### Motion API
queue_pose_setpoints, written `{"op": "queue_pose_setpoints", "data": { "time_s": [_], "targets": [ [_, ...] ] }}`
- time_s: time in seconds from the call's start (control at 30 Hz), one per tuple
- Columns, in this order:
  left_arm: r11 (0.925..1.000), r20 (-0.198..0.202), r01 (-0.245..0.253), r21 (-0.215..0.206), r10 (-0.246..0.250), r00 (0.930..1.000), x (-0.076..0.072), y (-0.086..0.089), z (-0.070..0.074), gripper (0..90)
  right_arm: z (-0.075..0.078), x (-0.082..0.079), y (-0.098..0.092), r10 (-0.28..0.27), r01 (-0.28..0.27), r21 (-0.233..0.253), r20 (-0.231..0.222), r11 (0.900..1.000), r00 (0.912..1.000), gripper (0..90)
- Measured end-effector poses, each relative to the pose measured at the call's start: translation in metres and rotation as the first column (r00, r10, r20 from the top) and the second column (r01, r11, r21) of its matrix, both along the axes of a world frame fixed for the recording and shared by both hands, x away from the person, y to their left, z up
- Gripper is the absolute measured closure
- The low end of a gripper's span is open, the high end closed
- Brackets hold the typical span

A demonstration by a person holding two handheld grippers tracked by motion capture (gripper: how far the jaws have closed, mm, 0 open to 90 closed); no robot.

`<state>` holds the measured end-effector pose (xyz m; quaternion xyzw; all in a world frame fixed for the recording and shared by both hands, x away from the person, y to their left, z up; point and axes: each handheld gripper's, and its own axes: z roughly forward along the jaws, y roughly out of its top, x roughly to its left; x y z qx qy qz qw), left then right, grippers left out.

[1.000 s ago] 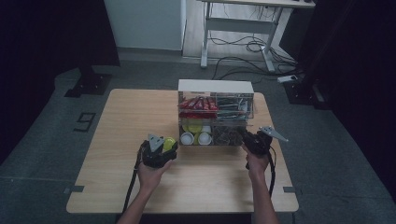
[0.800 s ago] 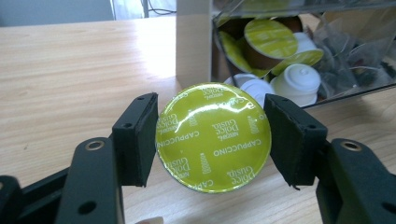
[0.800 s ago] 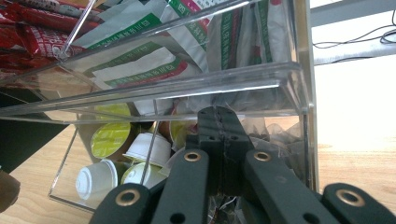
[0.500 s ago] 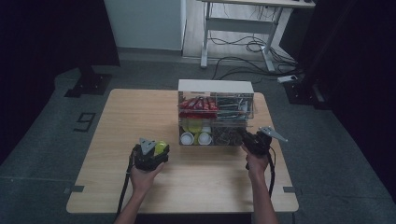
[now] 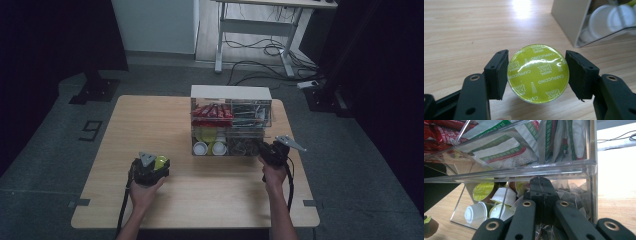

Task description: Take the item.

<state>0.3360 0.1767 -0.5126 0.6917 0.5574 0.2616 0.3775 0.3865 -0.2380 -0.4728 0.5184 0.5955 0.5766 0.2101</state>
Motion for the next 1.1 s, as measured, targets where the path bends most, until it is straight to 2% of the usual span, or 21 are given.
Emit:
{"op": "queue_pose_setpoints", "data": {
  "time_s": [0.33,0.53,0.63,0.73,0.87,1.1],
  "targets": [
    [0.9993,-0.062,-0.011,0.037,0.013,0.998,0.004,0.009,-0.013,38.2,-0.001,0.001,0.001,0.005,-0.005,-0.006,-0.008,1.0,1.0,89.1],
    [0.9988,-0.083,-0.01,0.048,0.014,0.9964,0.005,0.011,-0.017,38.2,-0.002,0.001,0.002,0.01,-0.01,-0.007,-0.01,1.0,0.9999,89.1],
    [0.9993,-0.074,-0.013,0.035,0.016,0.9971,0.004,0.012,-0.019,38.1,-0.002,0.002,0.001,0.009,-0.009,-0.008,-0.011,1.0,0.9999,89.1],
    [0.9991,-0.076,-0.014,0.041,0.017,0.997,0.004,0.012,-0.019,38.0,-0.002,0.002,0.001,0.006,-0.006,-0.009,-0.012,1.0,0.9999,89.2],
    [0.9991,-0.097,0.001,0.042,0.003,0.9953,0.004,0.012,-0.02,34.4,-0.002,0.001,0.001,0.005,-0.006,-0.01,-0.013,1.0,0.9999,89.1],
    [0.9996,-0.061,0.023,0.014,-0.022,0.9979,-0.002,0.013,-0.012,28.1,-0.002,0.002,0.001,0.008,-0.008,-0.012,-0.013,1.0,0.9999,89.1]
  ]
}}
